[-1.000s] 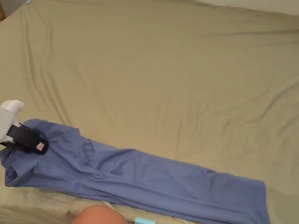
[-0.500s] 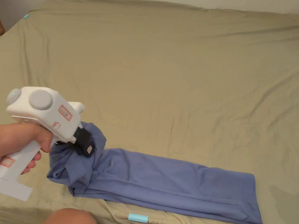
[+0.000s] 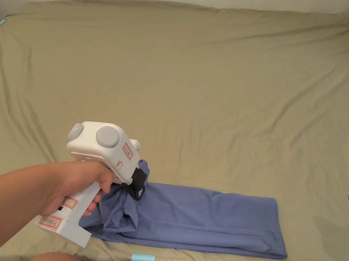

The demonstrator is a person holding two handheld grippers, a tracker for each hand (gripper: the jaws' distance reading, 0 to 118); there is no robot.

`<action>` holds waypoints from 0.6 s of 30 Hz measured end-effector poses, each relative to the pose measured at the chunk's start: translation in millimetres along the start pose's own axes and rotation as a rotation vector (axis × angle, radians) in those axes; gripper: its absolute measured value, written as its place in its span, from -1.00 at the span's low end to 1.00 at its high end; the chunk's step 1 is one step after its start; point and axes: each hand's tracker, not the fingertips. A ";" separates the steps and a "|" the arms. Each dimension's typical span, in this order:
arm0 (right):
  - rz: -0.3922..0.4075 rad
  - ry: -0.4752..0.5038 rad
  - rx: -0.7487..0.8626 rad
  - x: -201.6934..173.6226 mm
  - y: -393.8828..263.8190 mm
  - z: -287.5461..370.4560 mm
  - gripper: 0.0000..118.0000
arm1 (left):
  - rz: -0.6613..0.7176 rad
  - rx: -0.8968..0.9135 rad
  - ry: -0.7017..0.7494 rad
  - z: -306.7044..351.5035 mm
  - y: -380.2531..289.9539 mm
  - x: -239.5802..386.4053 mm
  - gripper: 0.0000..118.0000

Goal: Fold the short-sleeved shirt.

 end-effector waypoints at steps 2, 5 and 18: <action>0.001 -0.008 -0.002 2.0 -0.3 1.1 -1.00 | 0.005 -0.007 0.004 -8.5 2.3 2.0 -0.83; -0.004 -0.012 -0.002 2.2 -0.4 1.6 -1.00 | 0.009 -0.016 0.018 -19.6 3.4 7.7 -0.83; -0.005 -0.010 -0.010 -4.0 -1.8 -8.2 -1.00 | 0.006 -0.001 0.015 -24.8 -1.4 12.6 -0.83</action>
